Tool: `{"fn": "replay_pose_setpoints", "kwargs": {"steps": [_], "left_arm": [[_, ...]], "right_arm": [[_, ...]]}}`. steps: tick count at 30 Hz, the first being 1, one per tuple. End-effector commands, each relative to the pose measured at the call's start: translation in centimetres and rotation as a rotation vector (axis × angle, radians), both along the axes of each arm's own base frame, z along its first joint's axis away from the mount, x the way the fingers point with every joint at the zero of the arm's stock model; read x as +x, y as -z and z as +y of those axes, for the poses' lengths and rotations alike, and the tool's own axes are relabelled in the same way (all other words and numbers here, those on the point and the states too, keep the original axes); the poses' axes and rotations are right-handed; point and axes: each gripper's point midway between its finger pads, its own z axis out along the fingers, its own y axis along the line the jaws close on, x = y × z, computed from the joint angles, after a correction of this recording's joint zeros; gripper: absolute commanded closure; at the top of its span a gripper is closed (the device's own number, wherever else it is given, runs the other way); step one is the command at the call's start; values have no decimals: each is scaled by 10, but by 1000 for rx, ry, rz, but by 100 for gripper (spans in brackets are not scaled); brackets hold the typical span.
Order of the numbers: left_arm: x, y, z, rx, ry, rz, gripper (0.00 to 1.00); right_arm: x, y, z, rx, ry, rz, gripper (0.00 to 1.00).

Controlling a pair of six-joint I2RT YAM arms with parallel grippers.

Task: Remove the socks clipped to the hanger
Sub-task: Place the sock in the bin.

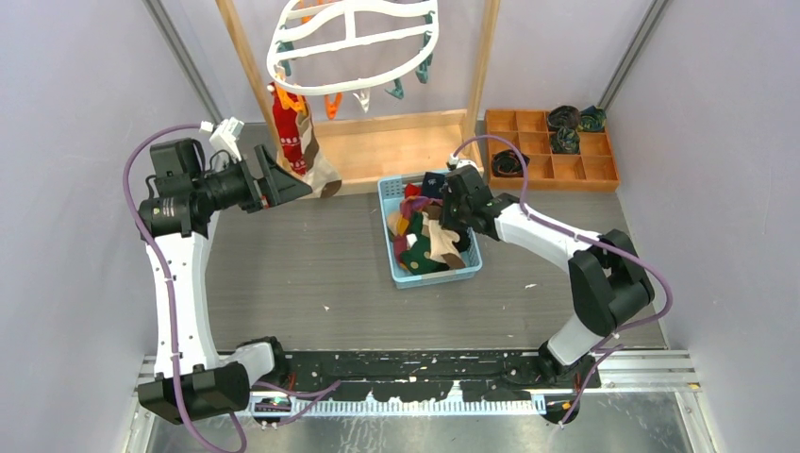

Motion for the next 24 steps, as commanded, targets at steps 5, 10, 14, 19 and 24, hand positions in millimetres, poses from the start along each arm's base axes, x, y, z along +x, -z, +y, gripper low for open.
{"fn": "replay_pose_setpoints", "kwargs": {"steps": [5,10,14,19,24], "left_arm": [[0,-11,-1,-13,11,-53,0],[2,-7,-2,-25,16,-42,0],[2,-10,-2,-23,16,-54,0],[3,-14,-2,-28,19,-62,0],[8,-12,-1,-39,24,-53,0]], "right_arm": [[11,-61,4,15,-22,-156,52],[-4,-104,-4,70,-8,-213,39],[-18,-129,-9,132,22,-222,54],[-50,-110,20,369,19,-40,80],[-24,-61,13,358,133,-33,88]]}}
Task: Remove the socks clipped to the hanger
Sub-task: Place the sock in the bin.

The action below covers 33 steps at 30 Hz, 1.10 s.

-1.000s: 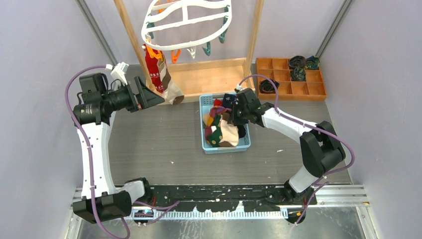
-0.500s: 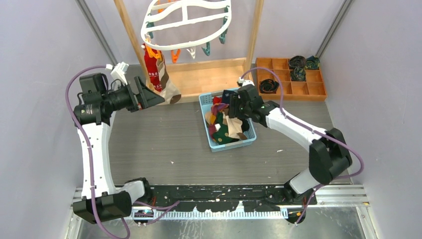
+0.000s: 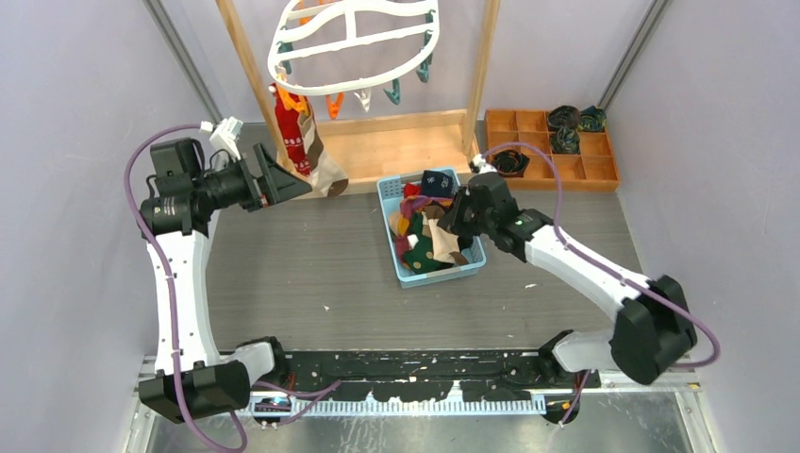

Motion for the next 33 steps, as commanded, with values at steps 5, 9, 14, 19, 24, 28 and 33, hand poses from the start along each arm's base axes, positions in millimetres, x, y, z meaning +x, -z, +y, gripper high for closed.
{"fn": "replay_pose_setpoints", "kwargs": {"steps": [5,9,14,19,24,28,33], "left_arm": [[6,-11,3,-7,30,-55,0],[8,-9,9,-10,24,-50,0],[9,-7,13,-18,24,-46,0],[11,-8,14,-17,20,-49,0],[11,-8,15,-14,14,-52,0],[7,-10,13,-17,20,-51,0],[1,-21,8,-43,53,-75,0]], "right_arm": [[57,66,-2,-35,137,22,98],[55,94,-1,-81,113,64,99],[38,71,-4,-72,87,84,84],[24,-4,-12,-12,86,-15,69],[25,-21,1,52,41,-24,74],[52,-23,35,181,-26,-42,76],[88,1,71,300,-66,6,80]]}}
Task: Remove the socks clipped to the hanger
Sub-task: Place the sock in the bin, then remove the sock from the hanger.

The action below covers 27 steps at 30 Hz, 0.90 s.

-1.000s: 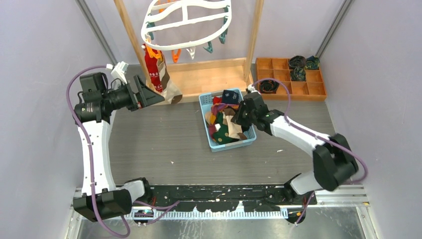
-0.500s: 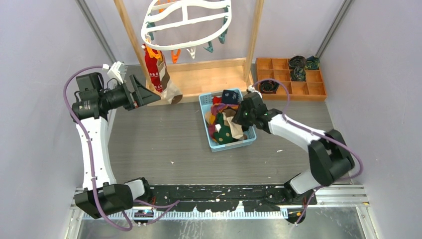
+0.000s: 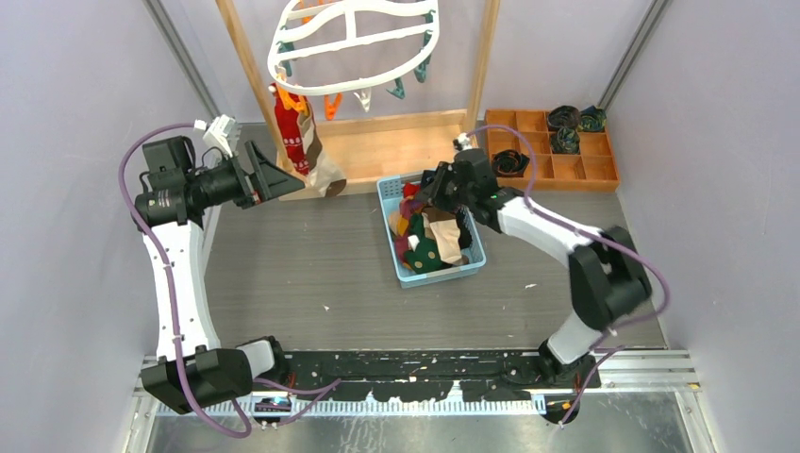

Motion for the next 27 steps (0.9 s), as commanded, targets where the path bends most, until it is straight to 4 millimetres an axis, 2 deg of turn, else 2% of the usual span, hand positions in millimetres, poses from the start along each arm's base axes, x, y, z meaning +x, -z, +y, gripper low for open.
{"fn": "replay_pose_setpoints", "kwargs": {"steps": [1,4,6,8,10,12,15,18,21,27], "left_arm": [[-10,-27,-6,-17,46,-89,0],[-10,-27,-5,-14,42,-93,0],[-8,-26,-3,-11,34,-91,0],[-6,-25,-1,-14,32,-83,0],[-4,-24,1,-15,28,-75,0],[-3,-24,2,-10,24,-75,0],[1,-19,6,5,3,-68,0],[4,-13,12,28,-24,-46,0],[4,-7,18,53,-51,-19,0],[4,-12,27,51,-86,9,0]], "right_arm": [[29,5,33,152,-45,5,81],[33,52,27,123,16,82,86],[31,83,11,60,92,135,88],[29,84,-2,19,150,104,77],[31,54,-7,-21,172,-20,67],[31,10,-3,-51,168,-148,60],[27,-55,18,-78,133,-331,44],[16,-102,51,-121,88,-495,29],[7,-129,89,-169,41,-631,17],[7,-142,161,-117,-82,-744,10]]}}
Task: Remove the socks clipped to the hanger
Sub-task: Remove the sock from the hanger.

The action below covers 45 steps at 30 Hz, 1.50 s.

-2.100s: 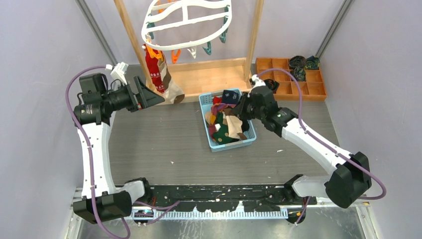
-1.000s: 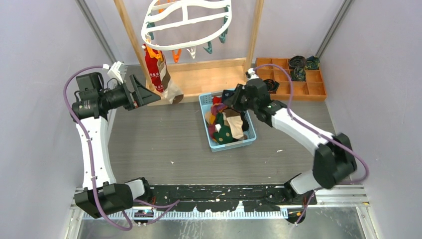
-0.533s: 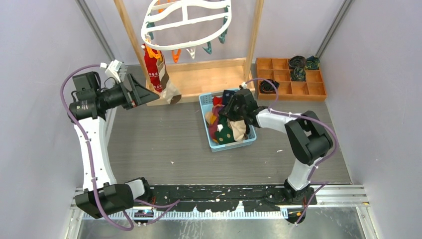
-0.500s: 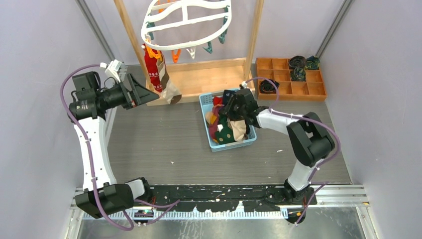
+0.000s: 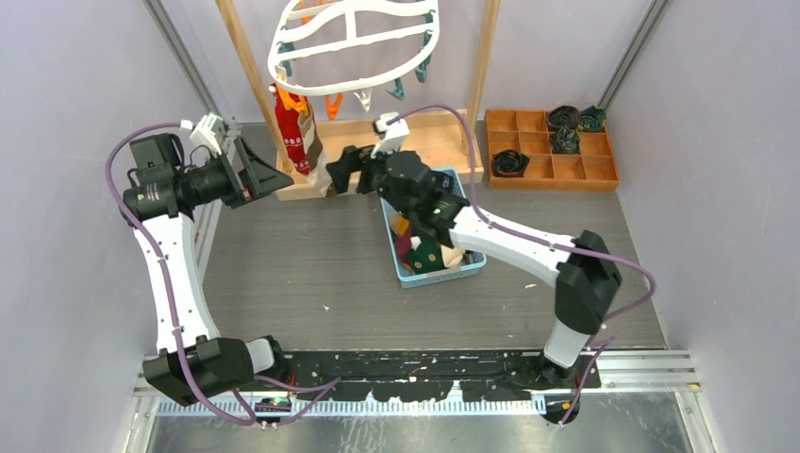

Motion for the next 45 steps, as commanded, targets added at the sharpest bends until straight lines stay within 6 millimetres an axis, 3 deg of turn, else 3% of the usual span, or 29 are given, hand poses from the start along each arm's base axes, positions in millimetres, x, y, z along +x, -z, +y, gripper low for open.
{"fn": "replay_pose_setpoints", "kwargs": {"steps": [1,6,11,15,17,21,22,23,30,35,42,45], "left_arm": [[-3,-16,7,11,-23,-18,0],[-4,-17,12,-16,-39,-10,0],[-5,-20,14,-44,-30,-8,0],[-9,-24,12,-54,-20,-15,0],[-11,-24,12,-44,-20,-25,0],[-17,-29,9,-21,-3,-53,0],[-20,-32,8,-18,5,-62,0],[-22,-35,7,-14,11,-73,0],[-30,-41,-1,-25,42,-127,0],[-35,-41,-7,-59,80,-131,0],[-42,-60,-27,-206,217,-202,0],[-44,-67,-39,-239,273,-223,0]], "right_arm": [[17,-4,32,-42,-21,-135,9],[12,-9,73,-48,-135,-210,6],[23,-9,93,-45,-133,-225,8],[34,-11,102,-21,-106,-232,16],[35,-11,105,-8,-116,-218,36],[29,-28,101,68,-175,-175,88],[25,-28,97,87,-184,-163,97],[20,-32,94,100,-202,-164,99],[-26,-69,80,160,-397,-140,99],[-55,-93,58,253,-550,-47,99],[-98,-122,32,433,-840,134,99],[-114,-126,22,477,-913,182,99]]}}
